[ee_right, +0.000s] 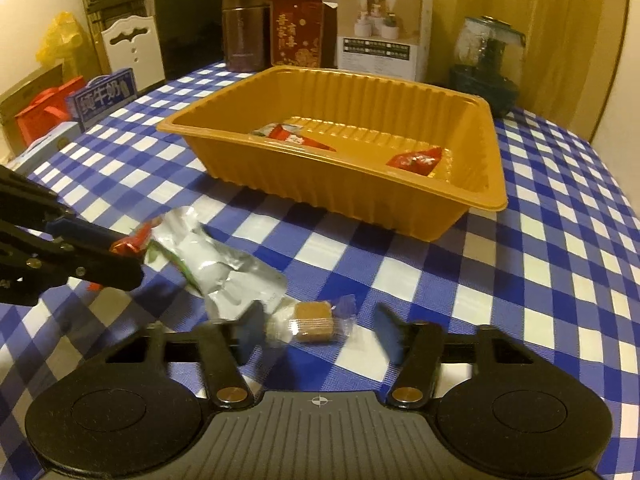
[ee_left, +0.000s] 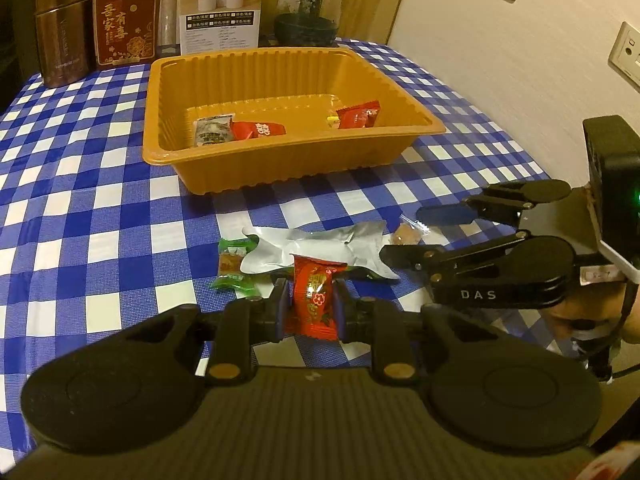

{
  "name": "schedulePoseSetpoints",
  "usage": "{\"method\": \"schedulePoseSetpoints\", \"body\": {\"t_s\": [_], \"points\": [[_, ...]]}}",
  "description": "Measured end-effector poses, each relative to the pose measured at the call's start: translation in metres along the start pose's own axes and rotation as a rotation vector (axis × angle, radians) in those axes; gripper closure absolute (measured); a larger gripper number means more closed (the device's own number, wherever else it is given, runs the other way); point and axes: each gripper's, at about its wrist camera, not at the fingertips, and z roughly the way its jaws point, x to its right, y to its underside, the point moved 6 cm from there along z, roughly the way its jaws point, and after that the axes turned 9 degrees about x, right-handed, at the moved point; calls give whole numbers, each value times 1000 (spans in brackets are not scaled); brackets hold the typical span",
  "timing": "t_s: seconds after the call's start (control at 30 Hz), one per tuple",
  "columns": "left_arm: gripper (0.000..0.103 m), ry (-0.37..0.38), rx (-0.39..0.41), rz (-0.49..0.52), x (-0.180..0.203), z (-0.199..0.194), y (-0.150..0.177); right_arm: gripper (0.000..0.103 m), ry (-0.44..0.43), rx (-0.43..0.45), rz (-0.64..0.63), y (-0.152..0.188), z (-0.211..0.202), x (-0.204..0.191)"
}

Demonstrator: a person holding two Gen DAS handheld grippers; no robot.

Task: Organize snacks
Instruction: 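Grasp a red candy with the left tool while the right tool grasps the brown square candy, then carry both candies over the orange tray and lower them inside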

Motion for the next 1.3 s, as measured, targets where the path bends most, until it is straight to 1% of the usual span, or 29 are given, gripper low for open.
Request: {"method": "schedulePoseSetpoints", "body": {"t_s": [0.1,0.13,0.2,0.23,0.4,0.57,0.8,0.9,1.17,1.3], "points": [[83,2,-1,1,1,0,0,57,1,0,-24,-1,-1,-4],[83,2,-2,2,1,0,1,61,1,-1,-24,-1,-1,-5],[83,1,-2,1,1,0,1,62,6,-5,-20,-1,0,-6],[83,1,-2,-1,1,0,1,65,10,-7,-21,-2,0,-6],[83,2,1,-4,2,0,0,70,30,-15,8,-5,-2,-5],[83,3,11,-11,3,-2,-2,70,44,-3,29,-8,-9,-4],[83,1,18,-27,4,-3,-5,70,77,61,119,-24,-34,-2],[83,-6,21,-37,4,-4,-6,70,86,86,137,-31,-42,-4],[83,-21,40,-88,2,-6,-13,70,93,106,189,-37,-51,-3],[83,-31,64,-99,5,-8,-19,70,96,128,219,-42,-57,-4]]}}
